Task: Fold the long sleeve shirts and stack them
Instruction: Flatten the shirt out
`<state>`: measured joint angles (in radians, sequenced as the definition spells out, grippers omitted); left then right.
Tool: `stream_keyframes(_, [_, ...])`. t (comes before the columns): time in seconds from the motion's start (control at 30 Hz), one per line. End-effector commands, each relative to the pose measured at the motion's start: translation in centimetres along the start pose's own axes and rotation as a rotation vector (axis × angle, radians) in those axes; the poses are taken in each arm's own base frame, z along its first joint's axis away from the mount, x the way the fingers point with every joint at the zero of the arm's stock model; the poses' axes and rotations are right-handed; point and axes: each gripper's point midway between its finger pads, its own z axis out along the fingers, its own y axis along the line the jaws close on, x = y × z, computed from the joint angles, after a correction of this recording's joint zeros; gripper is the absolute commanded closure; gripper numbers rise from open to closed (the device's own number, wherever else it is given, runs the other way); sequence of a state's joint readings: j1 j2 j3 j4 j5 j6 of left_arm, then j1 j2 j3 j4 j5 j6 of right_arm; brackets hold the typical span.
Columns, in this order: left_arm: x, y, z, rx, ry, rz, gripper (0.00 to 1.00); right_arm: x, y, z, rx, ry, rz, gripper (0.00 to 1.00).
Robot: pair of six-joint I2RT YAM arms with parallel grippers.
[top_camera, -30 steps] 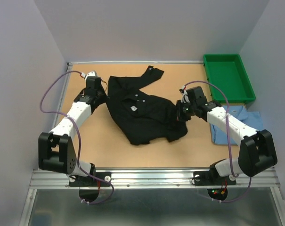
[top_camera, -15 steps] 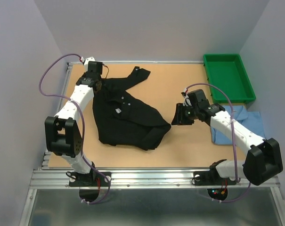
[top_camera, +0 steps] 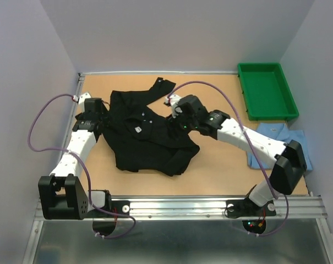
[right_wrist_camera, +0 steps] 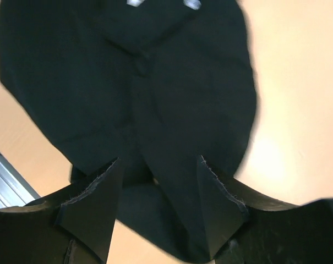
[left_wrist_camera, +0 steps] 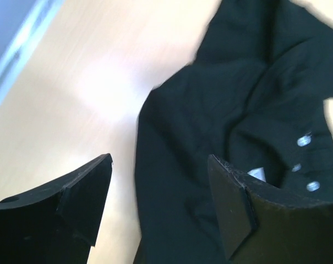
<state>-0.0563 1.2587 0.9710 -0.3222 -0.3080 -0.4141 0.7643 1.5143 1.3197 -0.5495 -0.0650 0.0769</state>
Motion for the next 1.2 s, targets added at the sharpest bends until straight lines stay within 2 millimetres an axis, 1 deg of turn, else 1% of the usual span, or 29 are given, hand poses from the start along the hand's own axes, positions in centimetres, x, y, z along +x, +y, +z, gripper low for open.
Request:
stream_keyframes(0.0, [3.7,0.4,0.2,0.064,0.068,-0.081,0.18,-3.9,2.6,2.9,-0.015,-0.096,-0.220,0.39])
stream_keyframes(0.03, [4.2,0.5,0.1,0.074,0.075,-0.093,0.18,-3.8,4.1,3.6,-0.038,-0.092,-0.254,0.39])
stream_keyframes(0.07, [4.4,-0.1,-0.2,0.120,0.075,-0.116,0.18,-2.9,4.5,5.5,-0.044,-0.055,-0.269,0.39])
stream_keyframes(0.1, [4.9,-0.3,-0.2,0.138,0.080,-0.122,0.18,-2.9,5.0,6.2,-0.051,-0.050,-0.275,0.39])
stream_keyframes(0.13, [6.5,-0.1,0.0,0.146,0.112,-0.124,0.18,-4.0,5.8,6.5,-0.072,-0.070,-0.278,0.40])
stream_keyframes(0.17, [7.0,-0.4,0.1,0.167,0.123,-0.135,0.18,-3.7,6.4,7.5,-0.088,-0.060,-0.284,0.40])
stream_keyframes(0.2, [8.6,-0.6,0.1,0.191,0.166,-0.144,0.18,-3.1,6.9,8.9,-0.100,-0.044,-0.293,0.41])
stream_keyframes(0.23, [9.3,-0.6,0.1,0.199,0.185,-0.152,0.18,-3.5,7.3,9.7,-0.103,-0.061,-0.304,0.41])
stream_keyframes(0.27, [10.1,-0.9,0.0,0.220,0.215,-0.158,0.18,-4.1,8.2,10.2,-0.114,-0.079,-0.326,0.41])
stream_keyframes(0.3, [11.2,-0.8,0.1,0.219,0.242,-0.174,0.18,-4.0,8.4,11.5,-0.116,-0.088,-0.338,0.41])
stream_keyframes(0.37, [12.1,-0.9,0.2,0.232,0.257,-0.197,0.19,-4.7,8.9,12.5,-0.119,-0.114,-0.345,0.41])
stream_keyframes(0.4, [12.9,-0.9,0.1,0.235,0.279,-0.219,0.19,-4.2,8.7,13.7,-0.108,-0.106,-0.347,0.41])
stream_keyframes(0.47, [13.5,-1.1,0.1,0.255,0.293,-0.235,0.19,-4.5,8.8,14.9,-0.106,-0.117,-0.365,0.41])
stream_keyframes(0.5, [14.3,-1.1,0.1,0.258,0.321,-0.239,0.19,-5.3,9.1,15.1,-0.108,-0.134,-0.367,0.41])
stream_keyframes(0.53, [14.6,-1.1,0.1,0.260,0.331,-0.243,0.19,-4.8,9.0,16.2,-0.107,-0.120,-0.375,0.41])
stream_keyframes(0.57, [14.9,-1.1,0.0,0.263,0.340,-0.243,0.19,-4.9,9.1,16.6,-0.112,-0.121,-0.377,0.41])
stream_keyframes(0.6, [15.2,-1.0,0.1,0.259,0.347,-0.243,0.19,-5.4,9.3,16.8,-0.115,-0.133,-0.377,0.41])
stream_keyframes(0.63, [15.3,-1.0,0.1,0.257,0.348,-0.245,0.20,-5.1,9.3,17.6,-0.115,-0.126,-0.380,0.41])
stream_keyframes(0.73, [15.3,-1.0,0.1,0.260,0.345,-0.247,0.22,-5.3,9.4,18.4,-0.109,-0.133,-0.392,0.42])
stream_keyframes(0.77, [15.3,-1.1,0.2,0.260,0.345,-0.247,0.23,-4.9,9.2,19.0,-0.106,-0.122,-0.395,0.43])
stream_keyframes(0.83, [15.6,-1.0,0.3,0.252,0.355,-0.246,0.25,-4.9,9.2,19.4,-0.104,-0.122,-0.399,0.44])
stream_keyframes(0.9, [15.9,-1.0,0.4,0.256,0.365,-0.247,0.30,-4.3,9.2,19.8,-0.106,-0.110,-0.404,0.45])
stream_keyframes(0.93, [16.1,-1.0,0.4,0.256,0.371,-0.248,0.31,-4.1,9.0,20.0,-0.105,-0.106,-0.406,0.47])
stream_keyframes(1.0, [16.2,-1.1,0.5,0.258,0.375,-0.250,0.37,-3.6,9.1,20.2,-0.108,-0.095,-0.411,0.51])
stream_keyframes(1.03, [16.4,-1.1,0.5,0.258,0.379,-0.251,0.40,-3.4,9.0,20.4,-0.105,-0.091,-0.414,0.56])
stream_keyframes(1.07, [16.3,-1.2,0.6,0.260,0.377,-0.253,0.46,-3.5,9.0,20.4,-0.105,-0.092,-0.414,0.61])
stream_keyframes(1.1, [16.5,-1.2,0.7,0.261,0.384,-0.254,0.50,-3.6,8.8,20.4,-0.099,-0.094,-0.414,0.74])
stream_keyframes(1.13, [16.5,-1.2,0.7,0.259,0.386,-0.258,0.54,-3.7,8.9,20.3,-0.096,-0.097,-0.418,0.79])
stream_keyframes(1.17, [16.5,-1.3,0.8,0.263,0.388,-0.259,0.65,-4.2,8.8,20.1,-0.090,-0.107,-0.417,0.86])
